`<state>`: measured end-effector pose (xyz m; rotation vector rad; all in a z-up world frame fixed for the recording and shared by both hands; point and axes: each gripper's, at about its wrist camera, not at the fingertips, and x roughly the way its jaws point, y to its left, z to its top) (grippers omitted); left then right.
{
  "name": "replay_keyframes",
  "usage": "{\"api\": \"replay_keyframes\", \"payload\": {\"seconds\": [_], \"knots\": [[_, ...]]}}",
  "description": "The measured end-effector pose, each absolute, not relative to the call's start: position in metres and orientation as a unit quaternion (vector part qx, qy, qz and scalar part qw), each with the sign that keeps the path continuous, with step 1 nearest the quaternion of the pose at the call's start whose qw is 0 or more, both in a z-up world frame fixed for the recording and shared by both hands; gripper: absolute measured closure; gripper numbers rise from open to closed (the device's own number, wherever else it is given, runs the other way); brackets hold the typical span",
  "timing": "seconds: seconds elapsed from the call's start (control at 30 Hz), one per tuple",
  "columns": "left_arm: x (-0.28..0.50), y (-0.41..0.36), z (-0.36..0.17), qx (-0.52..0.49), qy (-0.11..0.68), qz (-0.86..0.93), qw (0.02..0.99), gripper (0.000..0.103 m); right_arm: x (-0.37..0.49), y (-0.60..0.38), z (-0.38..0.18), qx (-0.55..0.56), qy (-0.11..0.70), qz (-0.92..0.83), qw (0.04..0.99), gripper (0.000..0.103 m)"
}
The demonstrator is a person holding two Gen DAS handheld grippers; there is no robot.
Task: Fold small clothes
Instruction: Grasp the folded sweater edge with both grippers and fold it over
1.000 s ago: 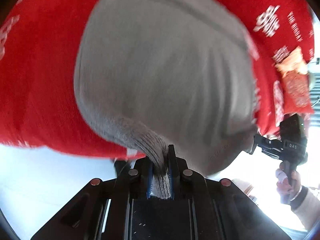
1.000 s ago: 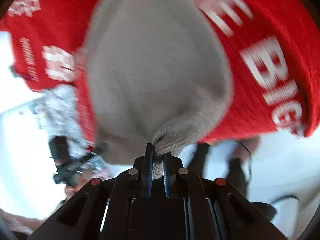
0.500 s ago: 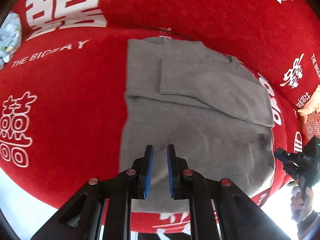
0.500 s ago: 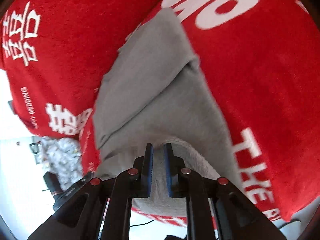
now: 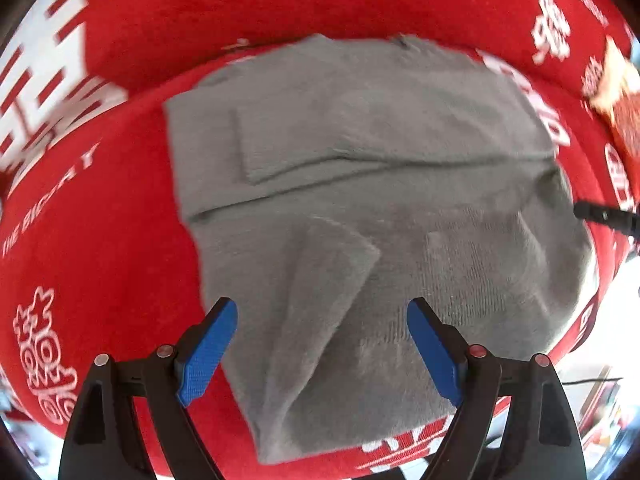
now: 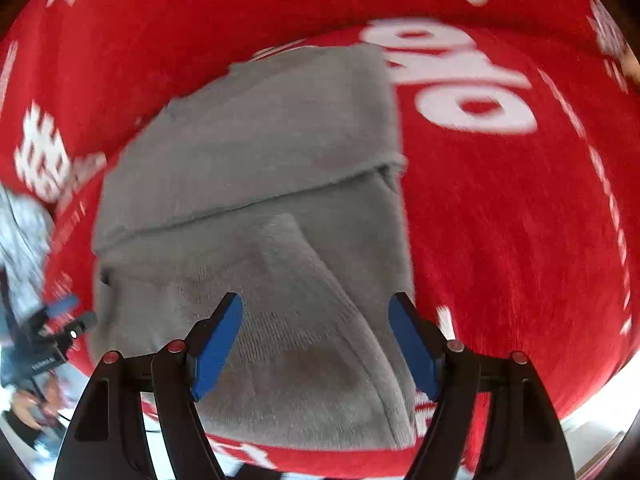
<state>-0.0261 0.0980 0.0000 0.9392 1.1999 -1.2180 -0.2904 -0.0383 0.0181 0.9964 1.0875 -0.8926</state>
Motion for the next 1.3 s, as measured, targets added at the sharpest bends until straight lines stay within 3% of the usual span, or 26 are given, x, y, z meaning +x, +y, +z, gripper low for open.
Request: {"api": "replay_keyframes", "payload": {"seconds": [0.13, 0.2, 0.23, 0.27, 0.3, 0.33, 0.37, 0.63, 0.83, 1.03, 1.3], "knots": [[-0.029, 0.092, -0.01, 0.422, 0.507, -0.518, 0.544, 0.017, -0.277, -0.045, 0.005, 0.426, 0.506, -0.403, 0.632, 0.024], [-0.027, 0.093, -0.015, 0.432, 0.511, -0.521, 0.53, 0.035, -0.278, -0.046, -0.001, 0.423, 0.512, -0.404, 0.629, 0.026], [-0.027, 0.091, -0.02, 0.441, 0.512, -0.517, 0.526, 0.059, -0.276, -0.045, -0.004, 0.421, 0.518, -0.402, 0.626, 0.03], [-0.026, 0.089, -0.026, 0.447, 0.52, -0.511, 0.519, 0.073, -0.272, -0.046, -0.01, 0.416, 0.531, -0.402, 0.62, 0.045], [-0.022, 0.088, -0.026, 0.433, 0.533, -0.515, 0.514, 0.078, -0.269, -0.045, -0.012, 0.408, 0.542, -0.404, 0.614, 0.056], [-0.02, 0.087, -0.024, 0.42, 0.538, -0.522, 0.512, 0.094, -0.268, -0.044, -0.011, 0.401, 0.542, -0.407, 0.617, 0.07], [-0.018, 0.087, -0.02, 0.416, 0.538, -0.523, 0.514, 0.094, -0.266, -0.043, -0.007, 0.4, 0.538, -0.406, 0.621, 0.096], [0.021, 0.096, 0.051, 0.318, 0.552, -0.529, 0.56, 0.096, -0.259, -0.062, 0.073, 0.387, 0.485, -0.392, 0.679, 0.097], [0.046, 0.048, 0.085, 0.282, 0.514, -0.526, 0.616, 0.096, -0.243, -0.129, 0.115, 0.361, 0.451, -0.384, 0.721, 0.097], [0.075, -0.022, 0.057, 0.26, 0.506, -0.484, 0.665, 0.096, -0.209, -0.196, 0.078, 0.348, 0.455, -0.387, 0.723, 0.097], [0.081, -0.065, -0.03, 0.299, 0.531, -0.425, 0.669, 0.096, -0.198, -0.242, -0.014, 0.41, 0.468, -0.39, 0.679, 0.097]]}}
